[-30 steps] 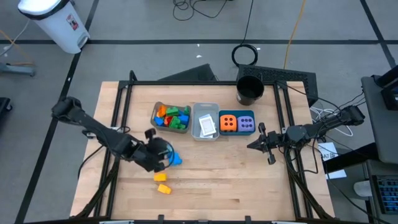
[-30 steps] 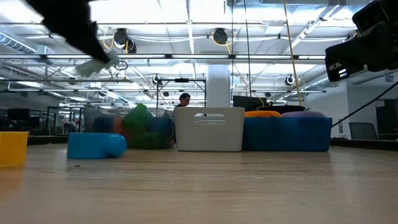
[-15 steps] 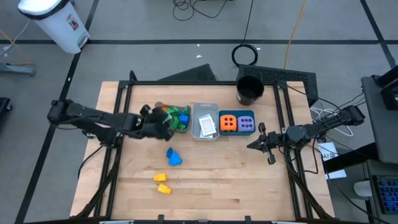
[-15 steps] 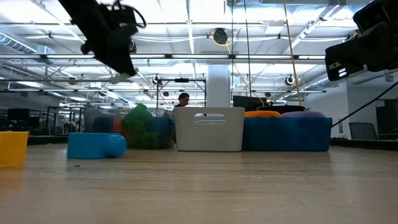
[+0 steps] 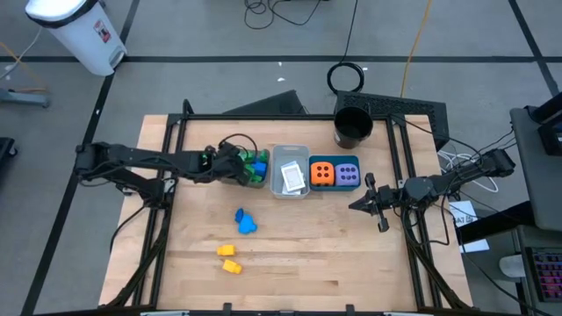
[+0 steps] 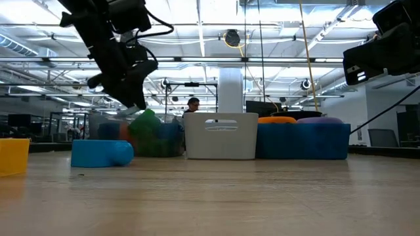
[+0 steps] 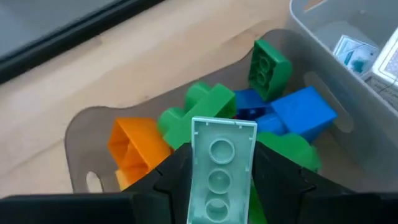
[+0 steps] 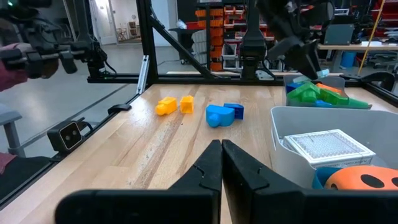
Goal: Pick & Place Toys
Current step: Put the light blue game piece into the black bin, then put the blue game piece into the black bin
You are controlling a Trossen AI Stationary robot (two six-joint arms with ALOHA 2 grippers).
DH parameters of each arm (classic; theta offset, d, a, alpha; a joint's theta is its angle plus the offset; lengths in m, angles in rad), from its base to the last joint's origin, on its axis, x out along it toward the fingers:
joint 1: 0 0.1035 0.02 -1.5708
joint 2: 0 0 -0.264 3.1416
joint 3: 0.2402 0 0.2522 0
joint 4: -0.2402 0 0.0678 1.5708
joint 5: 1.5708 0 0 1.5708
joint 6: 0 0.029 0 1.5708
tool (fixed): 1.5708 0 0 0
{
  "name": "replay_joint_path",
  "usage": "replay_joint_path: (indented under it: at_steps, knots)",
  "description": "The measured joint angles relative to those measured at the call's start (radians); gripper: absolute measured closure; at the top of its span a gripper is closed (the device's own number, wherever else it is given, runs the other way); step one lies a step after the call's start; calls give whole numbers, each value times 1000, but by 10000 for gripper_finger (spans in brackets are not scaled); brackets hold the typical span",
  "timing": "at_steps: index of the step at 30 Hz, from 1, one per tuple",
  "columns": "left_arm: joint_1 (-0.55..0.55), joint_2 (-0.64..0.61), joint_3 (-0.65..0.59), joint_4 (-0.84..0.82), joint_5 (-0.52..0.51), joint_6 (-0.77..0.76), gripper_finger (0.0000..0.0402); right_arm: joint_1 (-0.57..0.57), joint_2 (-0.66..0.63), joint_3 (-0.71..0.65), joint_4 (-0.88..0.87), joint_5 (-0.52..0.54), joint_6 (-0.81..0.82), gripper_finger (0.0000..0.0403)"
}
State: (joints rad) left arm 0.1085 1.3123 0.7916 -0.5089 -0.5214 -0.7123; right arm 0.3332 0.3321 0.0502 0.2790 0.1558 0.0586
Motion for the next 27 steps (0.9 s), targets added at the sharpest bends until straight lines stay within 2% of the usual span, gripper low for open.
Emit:
replay_joint_path:
  at_steps: [4, 14, 17, 22, 27]
  knots:
    - [5, -3, -31, 55, 5, 0, 236, 0, 0, 0, 0, 0, 0, 399]
    - [5, -3, -37, 46, -3, -50, 182, 0, 0, 0, 0, 0, -54, 398]
    - [5, -3, -37, 42, 3, -11, 165, 0, 0, 0, 0, 0, -46, 399]
    - [5, -34, -4, 34, 143, 104, 146, 0, 0, 0, 0, 0, -45, 399]
    - [-17, -78, 35, 33, 316, 93, 144, 0, 0, 0, 0, 0, -45, 399]
